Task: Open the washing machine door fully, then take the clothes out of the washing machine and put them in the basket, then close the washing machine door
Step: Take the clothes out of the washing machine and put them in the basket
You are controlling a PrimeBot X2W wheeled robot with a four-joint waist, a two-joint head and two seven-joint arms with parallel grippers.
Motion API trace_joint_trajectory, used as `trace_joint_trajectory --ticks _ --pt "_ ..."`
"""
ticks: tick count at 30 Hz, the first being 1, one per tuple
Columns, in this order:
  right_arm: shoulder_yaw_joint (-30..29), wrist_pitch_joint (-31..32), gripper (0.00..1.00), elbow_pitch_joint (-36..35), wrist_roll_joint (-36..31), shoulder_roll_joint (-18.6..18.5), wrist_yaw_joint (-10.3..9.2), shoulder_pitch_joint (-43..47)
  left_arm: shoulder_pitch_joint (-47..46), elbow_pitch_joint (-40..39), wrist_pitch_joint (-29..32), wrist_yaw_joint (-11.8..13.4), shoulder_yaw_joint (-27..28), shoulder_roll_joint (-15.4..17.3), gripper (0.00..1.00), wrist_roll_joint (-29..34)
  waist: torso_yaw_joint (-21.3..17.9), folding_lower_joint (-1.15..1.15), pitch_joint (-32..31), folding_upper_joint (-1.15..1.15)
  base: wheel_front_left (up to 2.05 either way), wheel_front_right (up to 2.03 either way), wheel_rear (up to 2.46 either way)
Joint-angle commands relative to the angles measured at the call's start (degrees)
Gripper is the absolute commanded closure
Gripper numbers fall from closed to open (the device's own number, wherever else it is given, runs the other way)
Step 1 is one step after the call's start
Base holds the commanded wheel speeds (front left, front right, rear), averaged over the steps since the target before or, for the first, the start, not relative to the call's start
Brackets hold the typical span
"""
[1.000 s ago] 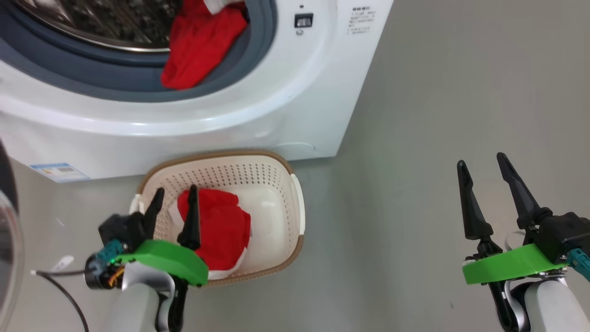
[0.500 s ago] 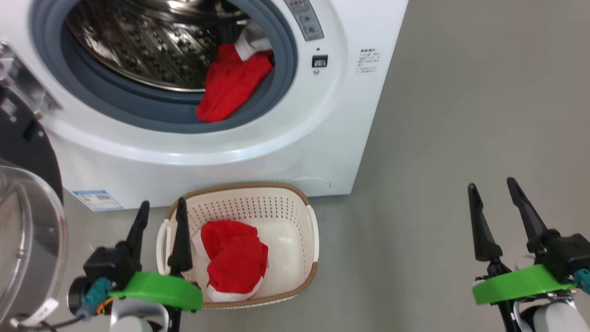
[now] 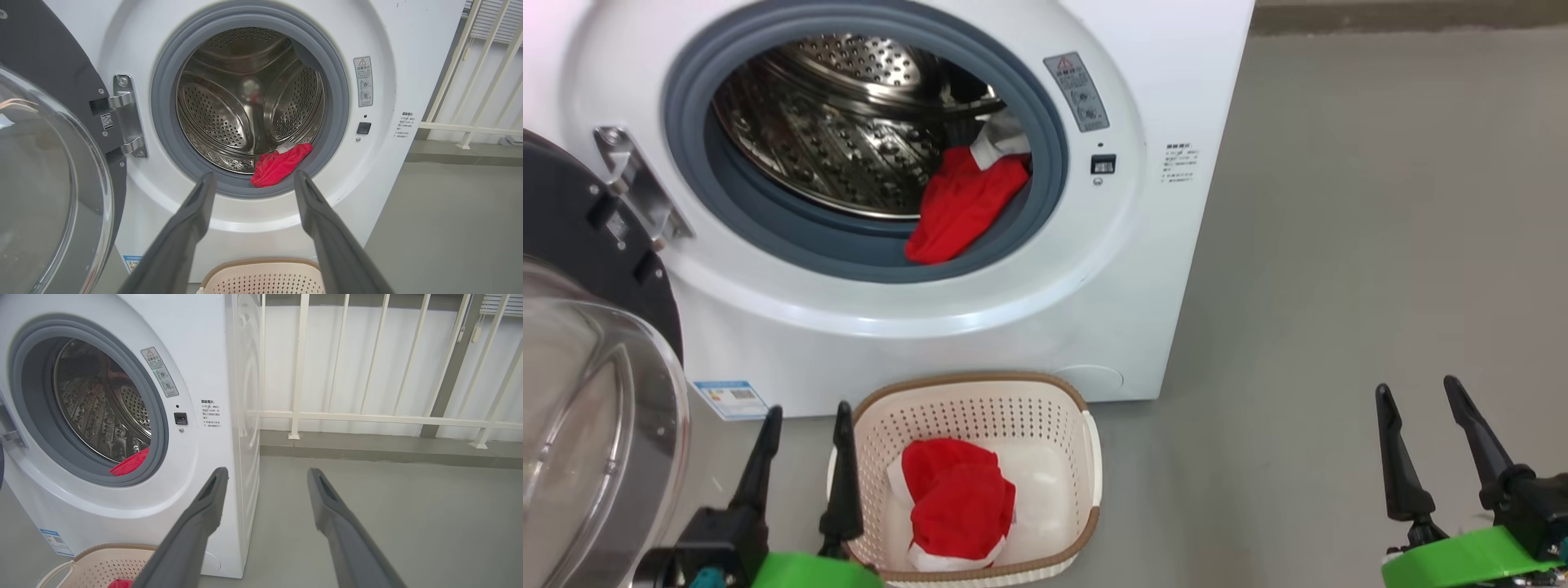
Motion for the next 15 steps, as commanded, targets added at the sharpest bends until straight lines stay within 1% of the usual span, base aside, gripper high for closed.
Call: trace_joint_trajectory --ticks 1,8,11,15 --pt "1.1 -0.1 0.0 -1.7 -0.1 -0.8 0.02 -0.2 0.6 -2.1 -0.7 0.4 2.2 1.0 0.0 0.7 0.1 0.0 -1.2 0.0 0.0 0.0 0.0" --pt "0.8 0.2 0.0 -2.3 0.3 -0.8 0.02 2.1 4.0 -3.3 -0.7 0.6 2.6 1.6 0.0 0.8 0.0 0.0 -3.6 0.0 0.0 0.0 0.0" --pt "1.2 0.2 0.0 -2.4 0.8 -0.8 0.02 2.8 4.6 -3.7 -0.5 -0.1 1.8 2.0 0.0 0.9 0.0 0.0 -4.3 0.0 0.0 0.0 0.0" --pt "1.5 0.2 0.0 -2.5 0.9 -0.8 0.02 3.5 5.4 -4.0 0.1 -0.3 1.4 2.4 0.0 0.8 -0.3 0.0 -5.0 0.0 0.0 0.0 0.0"
